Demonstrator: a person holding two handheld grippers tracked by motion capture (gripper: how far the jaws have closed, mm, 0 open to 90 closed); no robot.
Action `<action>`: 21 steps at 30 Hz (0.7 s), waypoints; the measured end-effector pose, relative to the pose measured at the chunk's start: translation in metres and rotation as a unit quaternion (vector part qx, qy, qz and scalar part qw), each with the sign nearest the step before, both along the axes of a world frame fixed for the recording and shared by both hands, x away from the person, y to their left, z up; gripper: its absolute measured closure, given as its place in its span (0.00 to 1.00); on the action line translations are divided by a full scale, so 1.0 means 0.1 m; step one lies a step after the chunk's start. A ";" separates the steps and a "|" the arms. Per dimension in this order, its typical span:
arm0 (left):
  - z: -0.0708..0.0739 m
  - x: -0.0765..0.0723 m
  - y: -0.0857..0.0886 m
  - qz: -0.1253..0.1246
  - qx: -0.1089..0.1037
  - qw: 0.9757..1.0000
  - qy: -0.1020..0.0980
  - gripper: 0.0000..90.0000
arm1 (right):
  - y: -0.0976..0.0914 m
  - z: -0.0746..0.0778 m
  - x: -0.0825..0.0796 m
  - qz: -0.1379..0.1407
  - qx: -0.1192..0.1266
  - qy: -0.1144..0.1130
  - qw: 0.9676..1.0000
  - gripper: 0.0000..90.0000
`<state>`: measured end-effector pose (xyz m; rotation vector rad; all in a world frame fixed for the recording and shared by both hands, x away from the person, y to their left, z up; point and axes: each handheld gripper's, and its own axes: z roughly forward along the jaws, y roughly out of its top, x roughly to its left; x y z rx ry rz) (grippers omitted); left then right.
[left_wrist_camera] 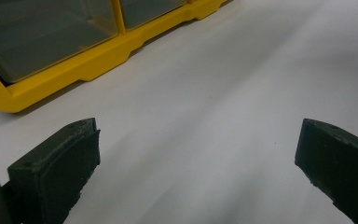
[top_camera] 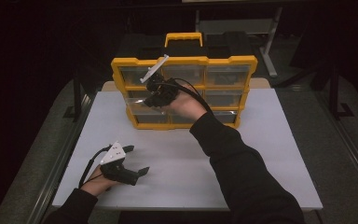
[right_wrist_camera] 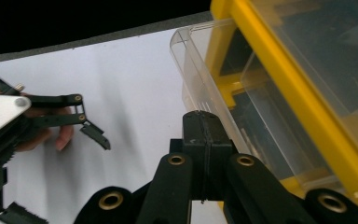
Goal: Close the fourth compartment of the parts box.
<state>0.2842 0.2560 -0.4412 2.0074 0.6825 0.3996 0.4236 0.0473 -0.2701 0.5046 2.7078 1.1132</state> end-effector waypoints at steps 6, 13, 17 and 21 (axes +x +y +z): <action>0.00 0.00 0.00 -0.001 0.001 1.000 0.001 0.00 | 0.01 -0.01 0.07 -0.019 0.002 -0.012 1.000 0.99; -0.01 0.01 0.00 0.001 0.002 1.000 0.000 0.00 | 0.00 -0.02 0.13 -0.042 0.003 -0.029 0.999 0.99; -0.01 0.01 0.00 0.001 0.002 1.000 0.000 0.00 | -0.01 -0.03 0.14 -0.052 0.005 -0.038 0.998 0.99; -0.01 0.00 0.01 0.001 0.001 1.000 0.000 0.00 | -0.04 -0.03 0.13 -0.053 0.013 -0.030 0.998 0.99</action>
